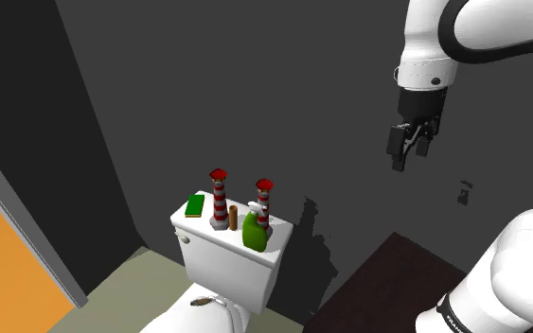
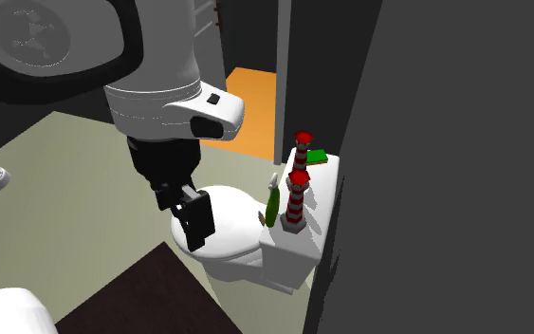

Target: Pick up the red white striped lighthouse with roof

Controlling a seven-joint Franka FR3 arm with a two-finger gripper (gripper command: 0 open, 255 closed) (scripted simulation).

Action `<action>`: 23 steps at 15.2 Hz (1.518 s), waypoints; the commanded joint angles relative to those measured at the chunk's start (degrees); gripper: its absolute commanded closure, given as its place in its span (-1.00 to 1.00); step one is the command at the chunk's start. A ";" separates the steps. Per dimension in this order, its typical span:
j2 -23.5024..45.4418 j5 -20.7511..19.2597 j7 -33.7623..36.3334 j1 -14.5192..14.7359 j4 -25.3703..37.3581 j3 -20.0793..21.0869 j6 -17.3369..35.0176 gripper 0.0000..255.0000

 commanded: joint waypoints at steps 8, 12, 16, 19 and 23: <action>15.82 1.18 7.69 -0.85 4.29 4.52 9.58 -1.00; 25.50 0.66 12.14 -1.47 8.60 6.62 13.71 -1.00; 35.40 -0.70 16.67 -1.96 14.19 8.24 16.64 -1.00; 42.90 -2.17 20.02 -2.09 19.20 9.03 17.98 -1.00; 52.97 -4.43 24.21 -1.76 27.03 9.39 18.61 -1.00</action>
